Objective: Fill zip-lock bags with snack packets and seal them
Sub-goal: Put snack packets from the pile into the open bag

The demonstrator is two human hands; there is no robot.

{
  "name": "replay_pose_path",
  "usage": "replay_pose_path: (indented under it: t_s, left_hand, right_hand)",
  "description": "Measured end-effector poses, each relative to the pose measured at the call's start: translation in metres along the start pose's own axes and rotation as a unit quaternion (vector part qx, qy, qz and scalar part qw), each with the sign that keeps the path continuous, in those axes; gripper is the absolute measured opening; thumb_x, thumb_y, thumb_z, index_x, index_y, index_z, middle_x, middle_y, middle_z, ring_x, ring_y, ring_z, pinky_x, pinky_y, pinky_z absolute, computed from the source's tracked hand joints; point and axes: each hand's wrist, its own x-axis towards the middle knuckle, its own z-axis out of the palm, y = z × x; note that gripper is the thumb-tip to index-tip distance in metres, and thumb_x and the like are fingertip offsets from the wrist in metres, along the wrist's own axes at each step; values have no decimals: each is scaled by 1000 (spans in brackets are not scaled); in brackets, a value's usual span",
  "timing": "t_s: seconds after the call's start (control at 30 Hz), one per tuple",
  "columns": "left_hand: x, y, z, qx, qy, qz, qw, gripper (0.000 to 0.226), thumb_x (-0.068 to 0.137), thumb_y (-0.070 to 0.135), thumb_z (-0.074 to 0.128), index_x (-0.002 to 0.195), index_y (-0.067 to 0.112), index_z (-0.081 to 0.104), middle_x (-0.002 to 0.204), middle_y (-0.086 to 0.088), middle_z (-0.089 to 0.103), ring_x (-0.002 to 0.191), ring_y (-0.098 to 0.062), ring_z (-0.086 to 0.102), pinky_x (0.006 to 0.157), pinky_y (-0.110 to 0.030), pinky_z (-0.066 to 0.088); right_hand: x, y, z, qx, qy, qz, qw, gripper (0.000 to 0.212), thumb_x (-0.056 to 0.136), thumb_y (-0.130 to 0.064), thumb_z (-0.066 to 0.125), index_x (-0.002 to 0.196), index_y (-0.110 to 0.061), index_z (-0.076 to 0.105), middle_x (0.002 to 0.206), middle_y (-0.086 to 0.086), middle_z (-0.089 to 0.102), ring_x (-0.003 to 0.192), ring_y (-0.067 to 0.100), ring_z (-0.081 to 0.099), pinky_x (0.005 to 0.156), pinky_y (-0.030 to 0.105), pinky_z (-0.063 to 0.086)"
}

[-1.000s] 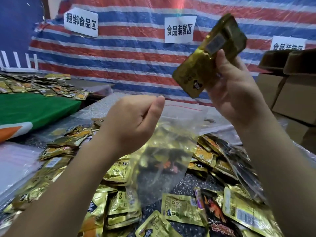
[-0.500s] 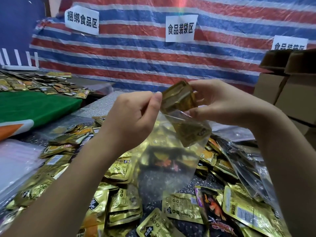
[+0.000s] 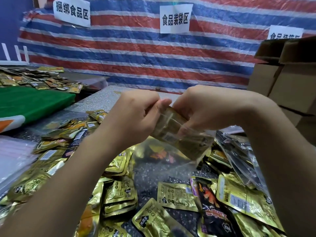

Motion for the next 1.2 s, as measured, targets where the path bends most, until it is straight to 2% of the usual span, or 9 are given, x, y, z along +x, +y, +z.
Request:
replay_pose_path:
  t_s: [0.13, 0.23, 0.33, 0.47, 0.63, 0.73, 0.87, 1.07, 1.2]
  left_hand:
    - [-1, -2, 0, -4, 8, -14, 1000, 42, 100, 27, 50, 62, 11, 43, 56, 7, 33, 51, -10, 30, 52, -22, 19]
    - [-1, -3, 1, -4, 18, -17, 1000, 42, 100, 27, 50, 63, 8, 44, 56, 6, 33, 51, -6, 29, 51, -23, 19]
    - [-1, -3, 2, -5, 20, -23, 1000, 39, 100, 25, 50, 64, 12, 43, 57, 7, 33, 52, -6, 32, 52, -26, 18]
    - [0, -4, -1, -10, 35, -39, 999, 44, 101, 26, 49, 65, 1, 48, 57, -1, 38, 52, -13, 32, 52, -27, 22]
    - [2, -4, -2, -21, -17, -63, 998, 45, 100, 40, 48, 71, 5, 52, 61, 5, 43, 56, -5, 38, 52, -17, 28]
    - [0, -6, 2, -10, -62, -58, 996, 40, 99, 35, 51, 73, 5, 53, 63, 10, 40, 58, 0, 39, 56, -14, 30]
    - [1, -7, 4, 0, -60, -52, 997, 41, 100, 33, 50, 73, 2, 54, 62, 5, 42, 57, -4, 36, 57, -14, 31]
    - [-1, -6, 1, -6, -63, -62, 996, 41, 101, 30, 53, 74, -1, 55, 61, 5, 41, 56, -2, 38, 55, -15, 30]
    - [0, -4, 2, -5, -64, -63, 996, 39, 100, 30, 53, 74, 1, 54, 61, 9, 39, 56, 0, 37, 56, -14, 31]
  right_hand:
    - [-2, 3, -4, 31, 54, 21, 998, 21, 76, -38, 83, 93, -29, 75, 80, -19, 72, 75, -7, 65, 71, 17, 54]
    - [-2, 4, -5, 1, 87, 2, 996, 15, 92, -33, 67, 89, -22, 77, 81, -11, 74, 75, 2, 68, 76, 36, 58]
    - [0, 2, -1, -1, 100, 12, 995, 50, 97, -52, 49, 85, -11, 75, 81, 4, 74, 76, 23, 68, 71, 46, 55]
    - [-5, -2, 2, 87, 163, 38, 982, 71, 83, -73, 27, 85, -21, 75, 76, -10, 73, 72, 4, 68, 76, 39, 58]
    - [-2, 1, 9, 49, 220, 16, 974, 64, 101, -55, 36, 86, -4, 71, 82, 13, 71, 76, 31, 66, 68, 47, 54]
    - [-5, -3, 16, 40, 266, -14, 963, 50, 102, -42, 45, 80, -5, 69, 71, 6, 65, 66, 22, 59, 60, 33, 44]
    - [-21, -23, 23, 84, 394, -108, 909, 39, 99, -21, 53, 68, -3, 67, 60, 12, 64, 53, 24, 57, 54, 42, 43]
    - [-36, -34, 44, 53, -37, -84, 994, 36, 97, -42, 50, 75, -17, 65, 61, -2, 59, 51, 9, 51, 48, 26, 42]
    - [-24, -38, 77, 45, -81, -58, 994, 25, 97, -44, 57, 96, -22, 70, 83, -8, 69, 73, 6, 63, 69, 33, 55]
